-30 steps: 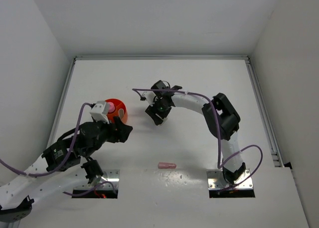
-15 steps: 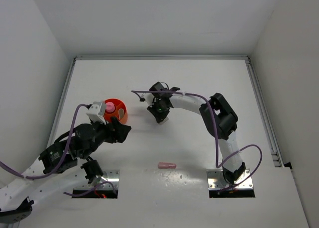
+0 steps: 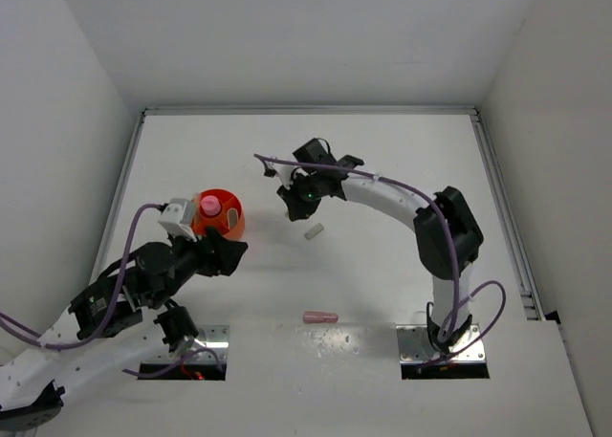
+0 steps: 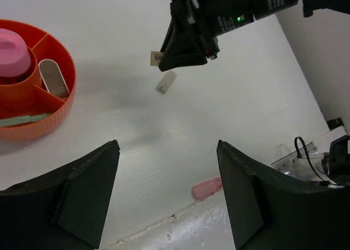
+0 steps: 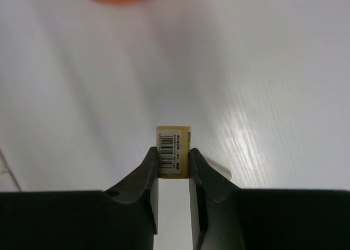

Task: Sort the stationery into containers
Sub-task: Pick up the stationery from the center of the board, then place the stationery in the storage box.

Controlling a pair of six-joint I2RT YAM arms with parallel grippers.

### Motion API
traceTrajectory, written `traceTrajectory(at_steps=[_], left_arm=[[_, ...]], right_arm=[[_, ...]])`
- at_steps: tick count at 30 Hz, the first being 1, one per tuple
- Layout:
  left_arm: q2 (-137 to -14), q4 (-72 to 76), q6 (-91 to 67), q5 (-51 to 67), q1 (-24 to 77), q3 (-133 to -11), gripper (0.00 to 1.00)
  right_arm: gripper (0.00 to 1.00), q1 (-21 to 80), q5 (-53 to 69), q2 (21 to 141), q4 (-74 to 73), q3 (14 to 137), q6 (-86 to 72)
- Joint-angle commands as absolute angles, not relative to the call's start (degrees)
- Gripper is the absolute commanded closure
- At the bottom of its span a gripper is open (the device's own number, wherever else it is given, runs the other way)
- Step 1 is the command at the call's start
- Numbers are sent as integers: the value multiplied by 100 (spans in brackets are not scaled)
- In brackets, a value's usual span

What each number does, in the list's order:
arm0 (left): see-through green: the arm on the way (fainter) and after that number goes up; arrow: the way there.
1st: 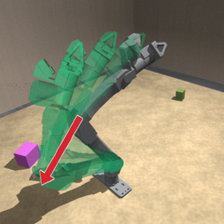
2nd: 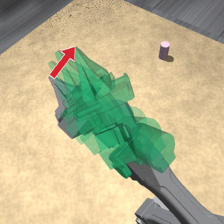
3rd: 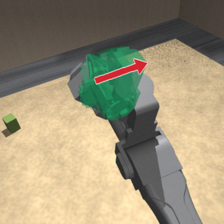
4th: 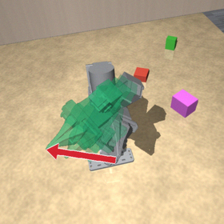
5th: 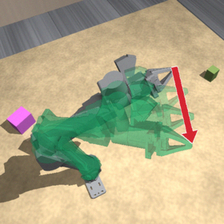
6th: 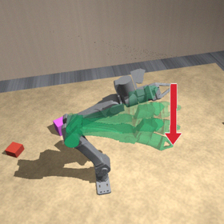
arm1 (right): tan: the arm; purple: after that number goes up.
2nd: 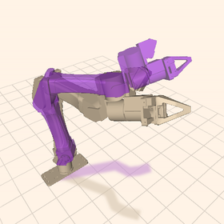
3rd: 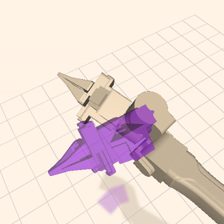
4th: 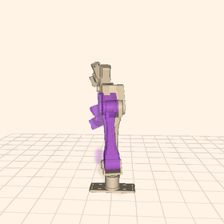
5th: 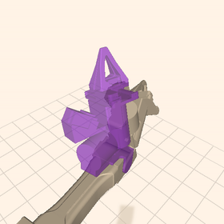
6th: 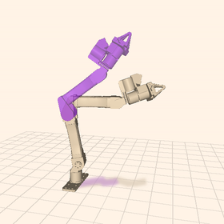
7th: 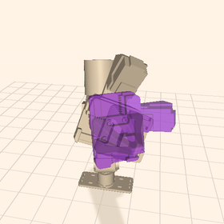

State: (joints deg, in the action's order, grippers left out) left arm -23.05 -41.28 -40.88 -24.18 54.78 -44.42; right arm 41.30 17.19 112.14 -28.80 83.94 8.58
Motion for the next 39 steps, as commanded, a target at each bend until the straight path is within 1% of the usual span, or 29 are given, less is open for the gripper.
traceTrajectory(at_steps=[1, 6, 7, 8, 11, 15, 20, 23, 26, 33, 39], left_arm=[[-1987, -3990, -3999, -2575, 5528, -4404, 22], [-1635, -3938, -4061, -2628, 5528, -4351, 22], [-1635, -3937, -4061, -2680, 5528, -4351, 22], [-1556, -3937, -4061, -2681, 5528, -4351, 22], [-1503, -3937, -4061, -2681, 5528, -4298, 22], [-1503, -3937, -4061, -2681, 5528, -4298, 22], [-1503, -3885, -4061, -2681, 5528, -4298, 22], [-1503, -3885, -4061, -2681, 5528, -4298, 22], [-1451, -3885, -4061, -2681, 5528, -4298, 22], [-1389, -3832, -4061, -2681, 5528, -4245, 22], [-1389, -3832, -4061, -2681, 5528, -4245, 22]], right_arm=[[100, 4113, 2687, 10801, -2574, 8875, 1090], [100, 4236, 3032, 11302, -2707, 10070, 1099], [100, 4236, 3145, 11625, -2785, 10316, 1099], [100, 4289, 3146, 11811, -2864, 10849, 1099], [95, 4420, 2884, 12512, -2918, 11712, 1099], [95, 4535, 2522, 13172, -2751, 12426, 1099], [100, 4667, 2769, 13236, -1961, 12086, 907], [100, 4667, 2769, 13341, -1269, 11962, 485], [100, 4667, 2769, 13395, -907, 11884, 71], [100, 4667, 2988, 13509, -431, 11479, -158], [100, 4667, 2936, 13755, -211, 11479, -158]])
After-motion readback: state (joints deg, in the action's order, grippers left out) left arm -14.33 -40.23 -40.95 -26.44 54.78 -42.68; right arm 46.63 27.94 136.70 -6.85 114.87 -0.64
